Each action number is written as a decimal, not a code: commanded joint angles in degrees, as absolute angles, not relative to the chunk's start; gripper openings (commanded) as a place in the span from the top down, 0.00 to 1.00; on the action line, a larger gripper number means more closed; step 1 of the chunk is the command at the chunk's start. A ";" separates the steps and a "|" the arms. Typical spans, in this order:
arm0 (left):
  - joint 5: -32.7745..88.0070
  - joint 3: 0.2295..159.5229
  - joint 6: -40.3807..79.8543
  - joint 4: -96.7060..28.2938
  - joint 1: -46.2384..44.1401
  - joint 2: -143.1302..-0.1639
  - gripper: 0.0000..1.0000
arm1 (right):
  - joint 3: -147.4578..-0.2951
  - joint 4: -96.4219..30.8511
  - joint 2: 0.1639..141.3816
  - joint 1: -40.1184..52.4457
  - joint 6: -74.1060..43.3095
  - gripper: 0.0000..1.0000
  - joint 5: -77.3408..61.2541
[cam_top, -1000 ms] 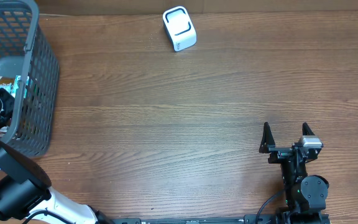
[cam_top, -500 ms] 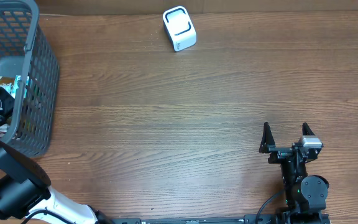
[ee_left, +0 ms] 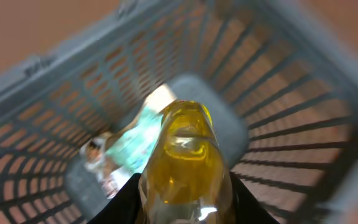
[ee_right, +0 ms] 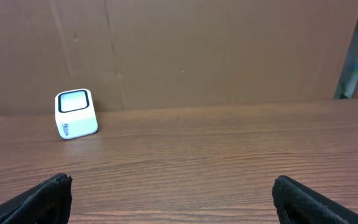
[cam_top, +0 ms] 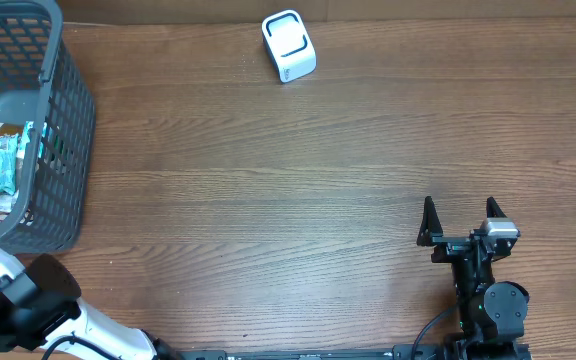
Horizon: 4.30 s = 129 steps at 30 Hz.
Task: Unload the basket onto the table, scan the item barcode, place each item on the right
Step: 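Grasp the yellow oil bottle in the basket with the left gripper, then lift the yellow bottle out and carry it toward the white scanner, then hold the yellow bottle in front of the scanner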
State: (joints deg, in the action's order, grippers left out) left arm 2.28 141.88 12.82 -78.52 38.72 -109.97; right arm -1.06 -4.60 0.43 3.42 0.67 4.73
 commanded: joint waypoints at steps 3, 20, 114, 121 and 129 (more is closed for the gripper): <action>10.57 151.35 15.90 -81.21 36.53 -108.86 0.96 | -0.49 -4.38 0.16 3.62 0.93 0.00 5.06; 2.37 160.57 15.66 -84.71 16.08 -108.51 0.96 | -0.49 -4.38 0.16 3.62 0.93 0.00 5.06; -8.67 150.78 45.41 -83.81 -51.20 -145.95 0.30 | -0.49 -4.38 0.16 3.62 0.93 0.00 5.06; -7.46 150.98 41.78 -82.76 -50.96 -145.47 0.07 | -0.49 -4.38 0.16 3.62 0.93 0.00 5.06; -7.46 151.37 37.26 -83.79 -50.65 -145.16 0.28 | -0.49 -4.38 0.16 3.62 0.93 0.00 5.06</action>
